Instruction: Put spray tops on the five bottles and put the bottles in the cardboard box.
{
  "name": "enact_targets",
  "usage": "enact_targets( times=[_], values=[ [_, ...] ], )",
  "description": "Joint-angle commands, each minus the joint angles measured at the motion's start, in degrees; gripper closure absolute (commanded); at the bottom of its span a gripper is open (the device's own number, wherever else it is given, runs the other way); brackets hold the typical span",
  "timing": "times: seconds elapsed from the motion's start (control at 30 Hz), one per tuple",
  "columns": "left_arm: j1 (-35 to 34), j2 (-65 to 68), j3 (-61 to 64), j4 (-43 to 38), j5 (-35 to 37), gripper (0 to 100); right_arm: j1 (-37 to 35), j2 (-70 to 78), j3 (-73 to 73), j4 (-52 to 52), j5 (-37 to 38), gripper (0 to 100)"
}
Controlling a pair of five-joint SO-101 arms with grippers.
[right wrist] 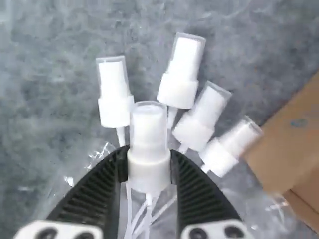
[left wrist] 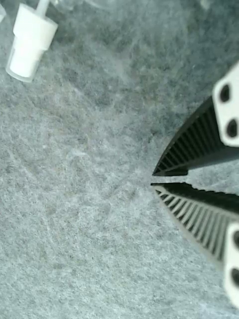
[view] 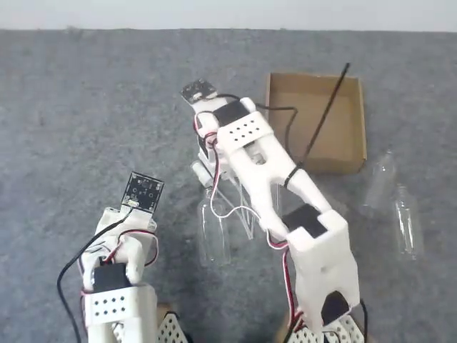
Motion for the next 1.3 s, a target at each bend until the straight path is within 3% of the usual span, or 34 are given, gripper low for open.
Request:
enact_targets(
  times=[0.0,0.23,0.47,0.63,0.77,0.93,1.1,1.27],
  values=[
    [-0.18,-1.14,-0.4,0.26,-0.7,99,-1.45,0.13,-0.79,-1.1,-0.44,99.1],
    [-0.18,-1.14,-0.4,0.26,-0.7,99,-2.15,0.57,-0.79,-0.57,-0.62,88.0],
    [-0.18,-1.14,-0.4,0.26,-0.7,99,-2.33,0.04,-2.11,1.71,-0.53,87.5],
    [-0.18,-1.14,-0.4,0.26,-0.7,99,-1.98,-2.24,-9.41,10.95,-0.62,87.9],
    [-0.18,-1.14,-0.4,0.26,-0.7,99,-1.45,-8.57,-14.33,19.21,-0.35,88.0],
    [-0.18,-1.14,-0.4,0.26,-0.7,99,0.48,-20.62,-9.85,19.91,0.88,88.0],
    [-0.18,-1.14,-0.4,0.26,-0.7,99,7.43,-34.51,0.62,19.82,10.29,88.0],
    [-0.18,-1.14,-0.4,0.26,-0.7,99,21.32,-46.81,9.14,19.82,15.47,88.0]
  ],
)
